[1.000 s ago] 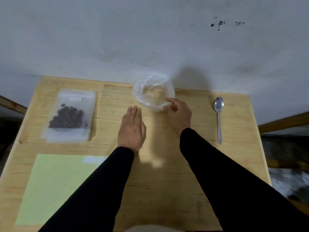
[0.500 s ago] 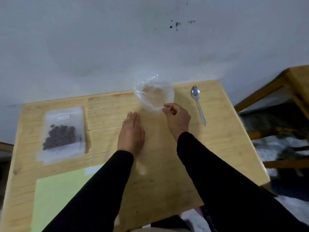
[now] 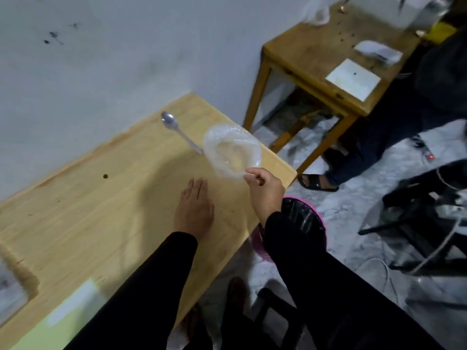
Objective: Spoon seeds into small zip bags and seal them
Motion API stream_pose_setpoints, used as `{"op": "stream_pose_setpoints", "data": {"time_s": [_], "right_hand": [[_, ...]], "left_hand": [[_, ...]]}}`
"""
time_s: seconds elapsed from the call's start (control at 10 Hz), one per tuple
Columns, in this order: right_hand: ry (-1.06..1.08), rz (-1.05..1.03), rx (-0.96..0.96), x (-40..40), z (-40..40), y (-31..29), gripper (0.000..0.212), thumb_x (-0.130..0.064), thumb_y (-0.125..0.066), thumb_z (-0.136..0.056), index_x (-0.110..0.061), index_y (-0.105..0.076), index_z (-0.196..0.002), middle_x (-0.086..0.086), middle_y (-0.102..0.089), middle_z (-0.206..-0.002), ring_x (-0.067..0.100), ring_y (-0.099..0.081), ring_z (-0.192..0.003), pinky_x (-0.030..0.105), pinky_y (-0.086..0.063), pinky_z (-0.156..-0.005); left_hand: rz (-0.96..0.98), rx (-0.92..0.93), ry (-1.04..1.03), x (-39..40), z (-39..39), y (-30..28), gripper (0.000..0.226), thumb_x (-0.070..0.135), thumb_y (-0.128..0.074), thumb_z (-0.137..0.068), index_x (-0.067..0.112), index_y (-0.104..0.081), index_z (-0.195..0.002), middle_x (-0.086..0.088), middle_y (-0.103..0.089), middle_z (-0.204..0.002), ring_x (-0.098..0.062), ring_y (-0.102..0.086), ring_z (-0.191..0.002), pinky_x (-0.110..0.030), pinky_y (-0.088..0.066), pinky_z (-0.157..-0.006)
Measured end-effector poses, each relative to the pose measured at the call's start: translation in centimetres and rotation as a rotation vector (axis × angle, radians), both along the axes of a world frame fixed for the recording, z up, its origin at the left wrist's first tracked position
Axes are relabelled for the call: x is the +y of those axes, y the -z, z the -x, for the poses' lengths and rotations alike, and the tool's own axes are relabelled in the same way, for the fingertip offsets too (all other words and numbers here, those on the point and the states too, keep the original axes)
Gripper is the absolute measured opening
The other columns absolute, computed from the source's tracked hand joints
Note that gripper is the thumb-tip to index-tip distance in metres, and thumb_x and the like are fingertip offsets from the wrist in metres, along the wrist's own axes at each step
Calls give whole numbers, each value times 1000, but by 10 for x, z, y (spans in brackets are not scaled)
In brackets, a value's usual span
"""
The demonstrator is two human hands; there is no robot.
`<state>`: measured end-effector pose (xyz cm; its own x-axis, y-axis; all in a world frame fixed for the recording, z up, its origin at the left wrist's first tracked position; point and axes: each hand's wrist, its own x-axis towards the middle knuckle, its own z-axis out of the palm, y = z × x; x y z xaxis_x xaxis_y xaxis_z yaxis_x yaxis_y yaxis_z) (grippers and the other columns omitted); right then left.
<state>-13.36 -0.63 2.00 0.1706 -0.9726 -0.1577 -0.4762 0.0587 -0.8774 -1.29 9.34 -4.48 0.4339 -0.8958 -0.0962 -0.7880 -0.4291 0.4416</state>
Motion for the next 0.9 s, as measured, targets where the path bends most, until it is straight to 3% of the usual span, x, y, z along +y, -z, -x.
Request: {"op": "stream_pose_setpoints", "data": {"time_s": [0.1,0.2,0.3,0.5,0.6,0.7,0.9], "right_hand": [[116,-7,1,-12,43,7,10,-22,-64,-87,-22,-71,-95,-1,-67,-87,9,-60,-80,18,-50,-77],[221,-34,18,-21,87,14,10,-22,-63,-88,-22,-70,-95,-2,-68,-88,12,-61,-85,20,-47,-78],[349,-56,32,-29,125,22,11,-23,-65,-87,-19,-71,-95,0,-70,-88,12,-63,-83,20,-48,-78],[509,-104,58,-39,171,44,8,-19,-67,-84,-20,-73,-89,3,-71,-86,18,-64,-81,28,-51,-84],[538,-134,86,-42,184,55,13,-19,-63,-87,-19,-73,-96,7,-71,-91,19,-63,-80,30,-52,-86],[520,-206,119,-38,192,63,23,-19,-59,-91,-19,-69,-112,7,-71,-102,18,-63,-92,17,-43,-84],[426,-312,260,-23,206,69,30,-18,-56,-93,-16,-63,-121,10,-66,-119,24,-59,-111,22,-40,-91]], "left_hand": [[-13,18,127,-31,25,9,67,27,-25,-77,-17,-51,-121,-35,-54,-124,-51,-48,-119,-57,-42,-96],[-57,42,199,-54,52,9,64,25,-26,-81,-15,-49,-126,-33,-49,-130,-49,-44,-125,-54,-38,-101],[-44,11,263,-74,74,18,60,24,-30,-81,-15,-55,-119,-34,-56,-121,-51,-53,-114,-56,-44,-92],[-64,-51,273,-100,95,24,60,25,-29,-83,-13,-51,-124,-32,-53,-127,-48,-51,-118,-55,-45,-89],[-39,-60,237,-103,99,24,60,25,-28,-84,-13,-51,-124,-32,-52,-128,-48,-50,-119,-56,-43,-90],[-2,-84,225,-100,105,27,55,22,-31,-85,-13,-52,-122,-32,-54,-125,-48,-52,-116,-56,-45,-88],[58,-122,216,-100,117,29,51,19,-33,-87,-11,-53,-122,-31,-54,-126,-47,-53,-116,-57,-46,-87]]}}
